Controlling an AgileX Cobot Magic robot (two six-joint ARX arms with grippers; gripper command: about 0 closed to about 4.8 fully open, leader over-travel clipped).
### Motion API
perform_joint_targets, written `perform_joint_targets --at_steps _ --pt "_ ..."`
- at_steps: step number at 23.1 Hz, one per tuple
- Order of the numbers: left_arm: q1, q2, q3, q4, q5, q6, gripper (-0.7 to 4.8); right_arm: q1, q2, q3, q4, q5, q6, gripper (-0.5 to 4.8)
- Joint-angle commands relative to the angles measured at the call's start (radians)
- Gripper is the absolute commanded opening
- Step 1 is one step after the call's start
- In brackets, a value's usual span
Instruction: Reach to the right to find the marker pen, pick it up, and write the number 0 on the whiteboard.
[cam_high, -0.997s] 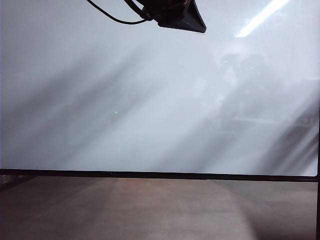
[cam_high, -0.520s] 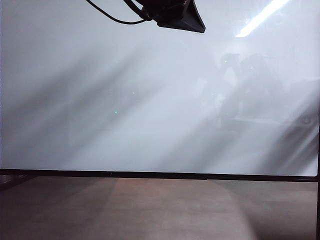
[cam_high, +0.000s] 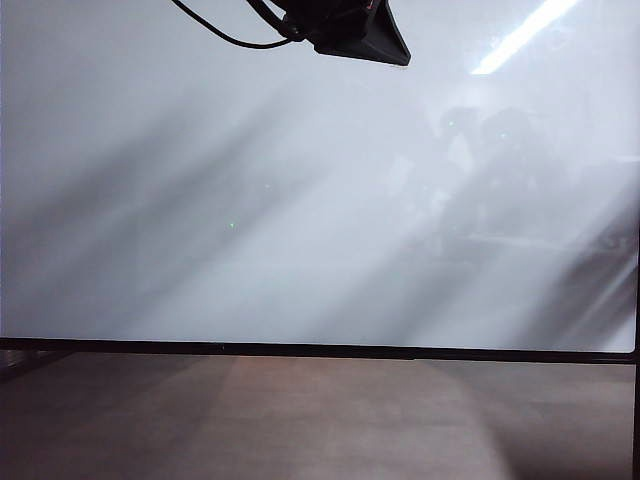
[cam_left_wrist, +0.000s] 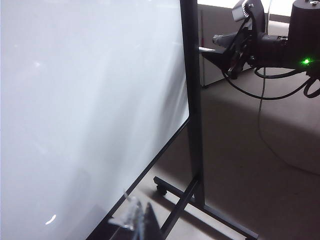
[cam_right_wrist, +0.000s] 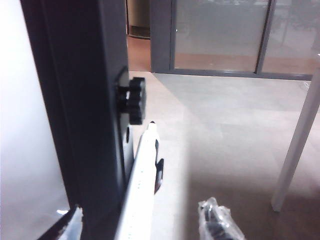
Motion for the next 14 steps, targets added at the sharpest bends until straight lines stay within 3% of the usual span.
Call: perform_joint_targets --at_steps 1,8,14 --pt "0.001 0.000 0.002 0.006 0.003 0.004 -0.05 0.010 0.003 0.002 0.010 -0.005 0.008 3.01" --pt "0.007 0.000 0.003 0.010 -0.004 0.005 -0.05 0.050 0.008 0.002 0.011 0.071 -0.018 3.01" --pt "0.007 0.000 0.003 0.010 -0.004 0.005 -0.05 0.024 0.008 0.002 0.010 0.063 -0.010 3.01"
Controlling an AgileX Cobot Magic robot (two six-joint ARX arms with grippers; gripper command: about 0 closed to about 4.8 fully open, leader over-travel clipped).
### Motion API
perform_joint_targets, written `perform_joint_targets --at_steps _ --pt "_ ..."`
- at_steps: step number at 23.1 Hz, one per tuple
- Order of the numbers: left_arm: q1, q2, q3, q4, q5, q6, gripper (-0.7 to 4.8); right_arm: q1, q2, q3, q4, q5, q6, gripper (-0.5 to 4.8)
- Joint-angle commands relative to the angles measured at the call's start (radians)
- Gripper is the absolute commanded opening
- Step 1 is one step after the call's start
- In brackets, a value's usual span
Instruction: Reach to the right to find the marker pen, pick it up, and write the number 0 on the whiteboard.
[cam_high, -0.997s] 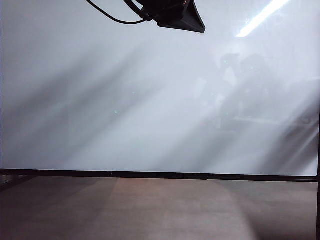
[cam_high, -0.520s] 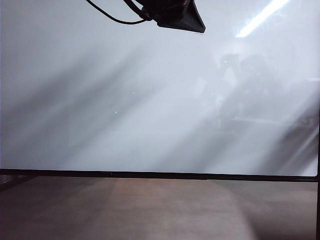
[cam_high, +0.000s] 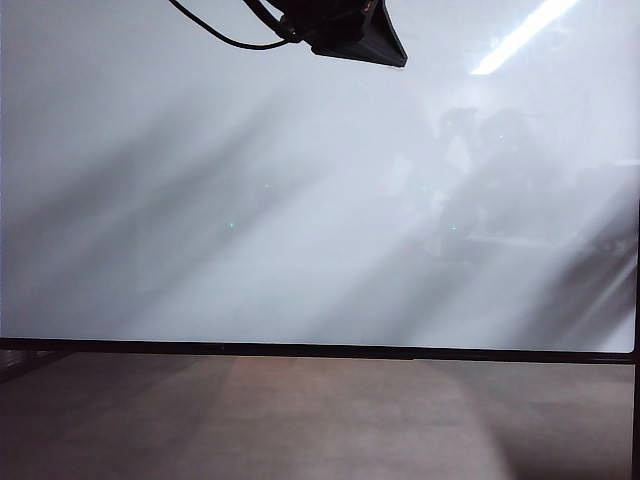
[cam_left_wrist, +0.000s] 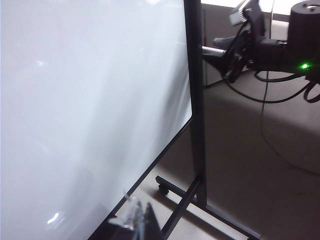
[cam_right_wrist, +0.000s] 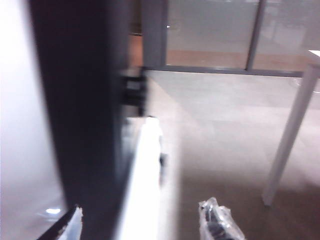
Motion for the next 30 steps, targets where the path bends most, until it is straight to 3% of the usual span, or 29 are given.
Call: perform_joint_targets --at_steps 1,7,9,12,15,25,27,30 --pt "0.000 0.000 0.003 0.010 0.000 0.005 -0.05 -0.002 -0.003 0.002 0.013 -0.003 0.003 3.01" --pt "0.000 0.000 0.003 0.010 0.001 0.005 -0.05 0.000 -0.003 0.002 0.013 -0.020 0.003 2.98" --pt "0.000 0.000 0.003 0.009 0.001 0.005 -0.05 -0.002 -0.003 0.002 0.013 -0.020 0.003 2.45" --pt "0.000 0.000 0.003 0.009 0.001 0.005 -0.05 -0.002 -0.003 0.002 0.014 -0.020 0.003 2.36" --pt "0.000 0.000 0.002 0.008 0.000 0.005 -0.05 -0.001 -0.003 0.002 0.014 -0.021 0.003 1.74" --pt "0.000 0.000 0.001 -0.006 0.000 0.005 -0.05 0.000 -0.003 0.002 0.016 -0.021 0.003 1.37" --pt "0.000 0.000 0.001 -0.014 0.000 0.005 -0.05 0.000 -0.003 0.002 0.016 -0.022 0.003 -0.01" --pt "0.000 -0.001 0.001 -0.015 0.000 0.005 -0.05 0.000 -0.003 0.002 0.018 -0.022 0.003 -0.06"
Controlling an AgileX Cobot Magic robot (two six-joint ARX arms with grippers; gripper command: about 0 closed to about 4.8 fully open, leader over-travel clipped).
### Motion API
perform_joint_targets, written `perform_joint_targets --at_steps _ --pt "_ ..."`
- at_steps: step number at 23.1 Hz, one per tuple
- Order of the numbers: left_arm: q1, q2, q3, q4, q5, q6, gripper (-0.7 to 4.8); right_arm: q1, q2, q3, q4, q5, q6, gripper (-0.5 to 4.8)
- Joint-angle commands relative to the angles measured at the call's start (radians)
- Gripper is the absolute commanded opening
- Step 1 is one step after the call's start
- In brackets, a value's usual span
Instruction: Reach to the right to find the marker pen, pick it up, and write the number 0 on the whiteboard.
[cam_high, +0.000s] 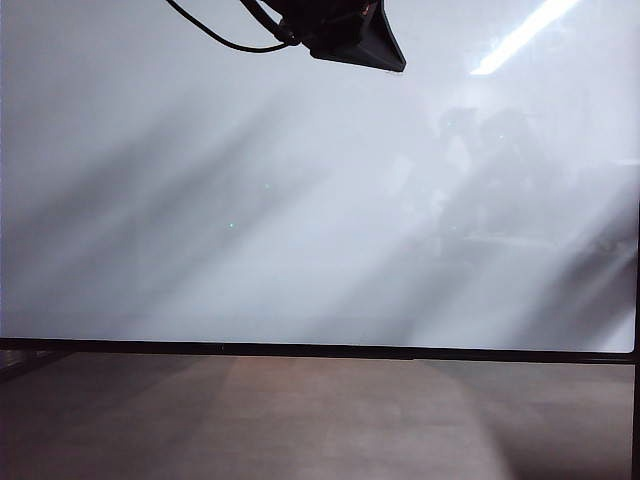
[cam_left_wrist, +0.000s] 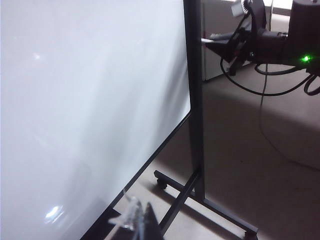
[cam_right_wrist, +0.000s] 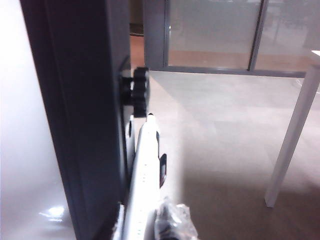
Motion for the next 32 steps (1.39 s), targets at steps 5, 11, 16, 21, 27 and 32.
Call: perform_joint_targets --at_steps 5,11,16,21,27,32 --pt "0.000 -0.002 0.002 0.008 0.000 0.005 -0.05 -0.005 -0.017 -0.001 0.074 0.015 0.060 -0.06" --pt "0.000 -0.022 0.002 0.002 0.001 0.005 -0.05 -0.074 -0.122 -0.032 0.054 0.130 0.096 -0.06" --pt "0.000 -0.095 0.005 -0.033 0.001 -0.023 -0.05 -0.141 -0.351 -0.214 -0.077 0.127 0.157 -0.06" --pt "0.114 -0.226 0.060 -0.252 0.066 -0.148 -0.05 -0.055 -0.829 -0.373 -0.495 0.130 0.177 -0.06" --pt "0.166 -0.371 0.068 -0.298 0.064 -0.182 -0.05 0.337 -1.231 -0.292 -0.784 0.267 0.151 -0.06" --pt "0.166 -0.405 0.084 -0.303 0.019 -0.228 -0.05 0.540 -1.159 -0.100 -0.862 0.340 0.068 -0.06"
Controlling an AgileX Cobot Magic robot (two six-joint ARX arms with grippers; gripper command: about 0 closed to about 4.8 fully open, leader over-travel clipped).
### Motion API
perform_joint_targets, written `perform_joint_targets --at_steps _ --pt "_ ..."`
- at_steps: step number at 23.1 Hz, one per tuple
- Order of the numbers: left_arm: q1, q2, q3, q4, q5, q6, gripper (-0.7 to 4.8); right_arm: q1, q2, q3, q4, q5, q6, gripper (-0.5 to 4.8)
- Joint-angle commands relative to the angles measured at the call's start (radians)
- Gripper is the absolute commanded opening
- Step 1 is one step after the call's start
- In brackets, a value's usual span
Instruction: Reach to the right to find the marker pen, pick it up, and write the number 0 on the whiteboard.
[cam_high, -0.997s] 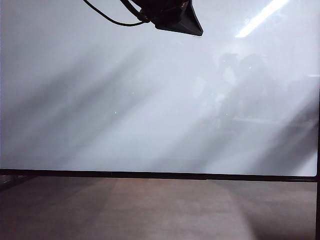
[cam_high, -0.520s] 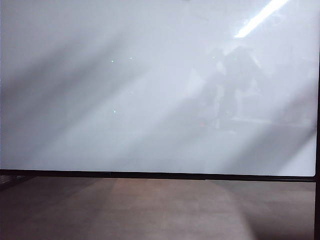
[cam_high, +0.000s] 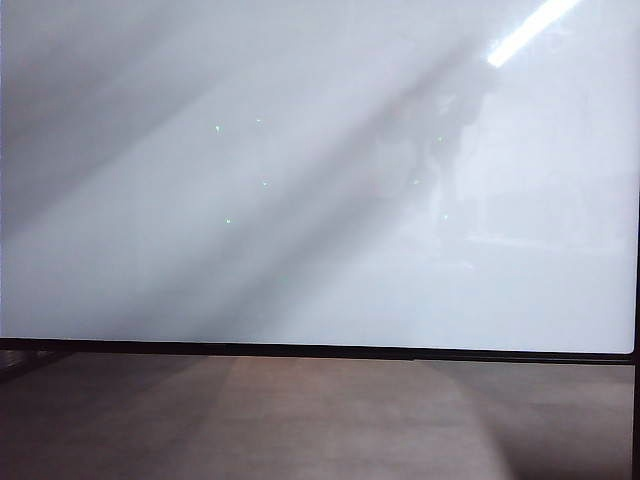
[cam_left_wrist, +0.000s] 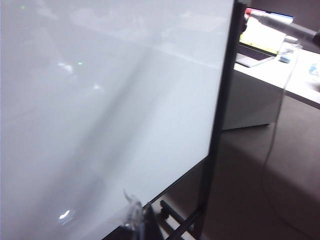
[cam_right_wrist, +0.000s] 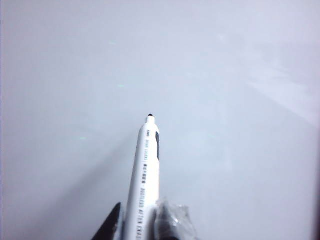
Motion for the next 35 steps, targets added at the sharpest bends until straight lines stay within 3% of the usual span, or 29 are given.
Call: perform_joint_targets --at_steps 1,5,10,17,23,35 --pt "0.000 -0.017 0.025 -0.008 -0.051 -0.044 -0.05 0.080 0.079 0.129 -0.060 0.041 -0.074 -0.06" --pt "-0.007 -0.019 0.082 -0.058 -0.099 -0.041 -0.05 0.121 0.186 0.290 -0.126 0.052 -0.093 -0.06" --pt "-0.060 -0.017 0.126 -0.106 -0.265 -0.038 -0.05 0.121 0.306 0.451 -0.176 0.052 -0.137 -0.06" --pt "-0.069 -0.004 0.124 -0.124 -0.229 -0.037 -0.05 0.122 0.431 0.576 -0.228 0.052 -0.197 -0.06" --pt "-0.072 0.002 0.123 -0.127 -0.233 -0.004 -0.05 0.145 0.463 0.578 -0.222 0.129 -0.308 -0.06" --pt "-0.072 0.024 0.123 -0.126 -0.233 0.008 -0.05 0.142 0.512 0.579 -0.207 0.130 -0.378 -0.06"
